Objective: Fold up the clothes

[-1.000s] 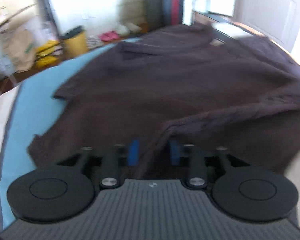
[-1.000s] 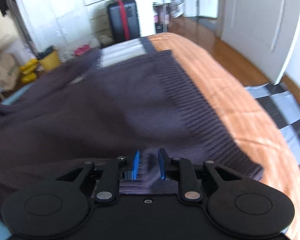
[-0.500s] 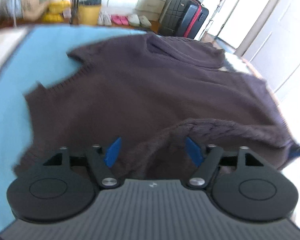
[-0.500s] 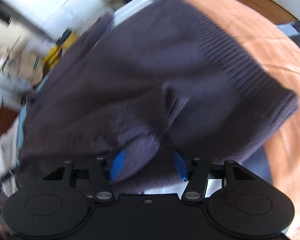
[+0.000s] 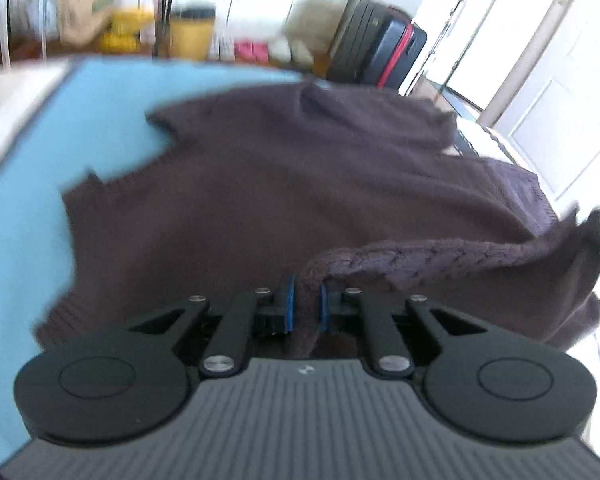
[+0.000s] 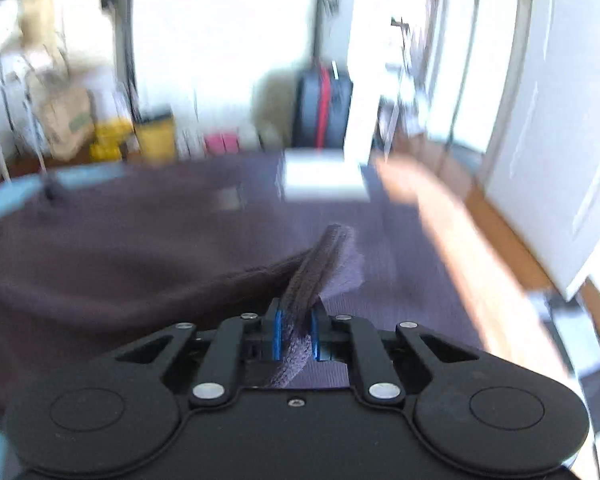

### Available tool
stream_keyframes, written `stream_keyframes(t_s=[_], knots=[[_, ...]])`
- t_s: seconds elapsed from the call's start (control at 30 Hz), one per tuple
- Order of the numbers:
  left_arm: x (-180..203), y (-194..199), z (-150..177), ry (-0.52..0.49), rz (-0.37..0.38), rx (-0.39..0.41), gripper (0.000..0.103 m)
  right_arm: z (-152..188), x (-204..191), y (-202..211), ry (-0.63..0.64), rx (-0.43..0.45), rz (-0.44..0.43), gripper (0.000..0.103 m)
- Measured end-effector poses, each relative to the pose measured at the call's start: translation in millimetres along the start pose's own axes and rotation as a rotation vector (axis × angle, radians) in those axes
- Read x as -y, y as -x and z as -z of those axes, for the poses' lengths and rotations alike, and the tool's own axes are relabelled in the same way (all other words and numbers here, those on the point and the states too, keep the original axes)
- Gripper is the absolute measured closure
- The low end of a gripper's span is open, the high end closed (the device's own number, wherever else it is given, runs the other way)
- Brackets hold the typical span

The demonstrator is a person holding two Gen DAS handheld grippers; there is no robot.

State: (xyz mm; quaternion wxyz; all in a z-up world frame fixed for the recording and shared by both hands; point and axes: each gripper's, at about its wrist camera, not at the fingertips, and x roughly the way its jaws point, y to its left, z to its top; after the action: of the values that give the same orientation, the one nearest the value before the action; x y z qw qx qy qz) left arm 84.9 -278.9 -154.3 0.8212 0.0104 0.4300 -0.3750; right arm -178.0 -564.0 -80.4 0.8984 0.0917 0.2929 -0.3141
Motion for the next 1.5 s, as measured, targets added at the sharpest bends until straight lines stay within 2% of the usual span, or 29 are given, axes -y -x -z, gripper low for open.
stream_keyframes(t_s=[0.07, 0.1, 0.17, 0.2, 0.27, 0.33, 0.4, 0.47, 0.6, 0.63, 0.7, 0.73, 0.83, 0.97, 1.07, 1.2, 1.27, 1.33, 1.37, 1.4, 1.43, 1.47, 1.5], knots=[[-3, 0, -1, 0.019, -0.039, 0.009, 0.092, -15, 7, -9, -0.081, -0.004, -0.017, 0.067], [-9, -4, -1, 0.056, -0.067, -0.005, 0.092, -18, 13, -18, -0.131, -0.004, 0.010, 0.051], [-27, -15, 1, 0.141, -0.111, -0.051, 0.088, -12, 24, -33, -0.231, -0.017, 0.081, 0.049], [-35, -21, 3, 0.177, -0.121, -0.079, 0.082, -6, 28, -37, -0.288, -0.026, 0.088, 0.049], [-46, -29, 5, 0.226, -0.107, -0.115, 0.080, 12, 29, -38, -0.400, -0.044, -0.023, 0.049], [-48, -27, 1, 0.240, -0.076, -0.136, 0.075, 25, 12, -37, -0.436, -0.082, -0.194, 0.049], [-49, -19, -3, 0.251, -0.045, -0.151, 0.068, 26, -22, -32, -0.311, -0.128, -0.380, 0.049], [-56, -10, -1, 0.286, 0.000, -0.158, 0.066, 29, -63, -25, -0.127, -0.167, -0.528, 0.049], [-81, 17, 6, 0.381, 0.063, -0.145, 0.059, 52, -131, -14, 0.167, -0.268, -0.765, 0.048], [-88, 23, 9, 0.407, 0.071, -0.141, 0.057, 59, -141, -13, 0.220, -0.277, -0.787, 0.047], [-101, 32, 14, 0.466, 0.089, -0.132, 0.054, 68, -148, -25, 0.273, -0.311, -0.725, 0.046], [-106, 34, 18, 0.499, 0.097, -0.130, 0.052, 69, -146, -33, 0.254, -0.336, -0.719, 0.046], [-110, 35, 24, 0.515, 0.104, -0.144, 0.052, 73, -139, -46, 0.163, -0.404, -0.759, 0.043], [-89, 28, 20, 0.368, 0.086, -0.157, 0.051, 81, -164, -31, 0.173, -0.418, -0.824, 0.043], [-67, 22, 17, 0.209, 0.020, -0.156, 0.046, 80, -190, -25, 0.172, -0.417, -0.853, 0.043], [-54, 10, 18, 0.093, -0.047, -0.168, 0.046, 82, -234, -34, 0.137, -0.365, -0.857, 0.038], [-61, 7, 20, 0.115, -0.019, -0.177, 0.046, 85, -259, -35, 0.196, -0.308, -0.787, 0.035], [-73, 6, 21, 0.192, 0.034, -0.174, 0.046, 87, -273, -28, 0.267, -0.243, -0.724, 0.036], [-79, 7, 21, 0.232, 0.060, -0.167, 0.046, 89, -276, -20, 0.284, -0.207, -0.704, 0.039], [-85, 10, 21, 0.269, 0.085, -0.156, 0.046, 89, -274, -11, 0.292, -0.171, -0.697, 0.053], [-90, 13, 21, 0.297, 0.106, -0.145, 0.046, 88, -270, 0, 0.291, -0.148, -0.708, 0.077], [-93, 17, 21, 0.313, 0.121, -0.135, 0.046, 87, -265, 11, 0.286, -0.131, -0.724, 0.084], [-94, 21, 21, 0.322, 0.131, -0.126, 0.046, 85, -258, 22, 0.280, -0.121, -0.749, 0.085]])
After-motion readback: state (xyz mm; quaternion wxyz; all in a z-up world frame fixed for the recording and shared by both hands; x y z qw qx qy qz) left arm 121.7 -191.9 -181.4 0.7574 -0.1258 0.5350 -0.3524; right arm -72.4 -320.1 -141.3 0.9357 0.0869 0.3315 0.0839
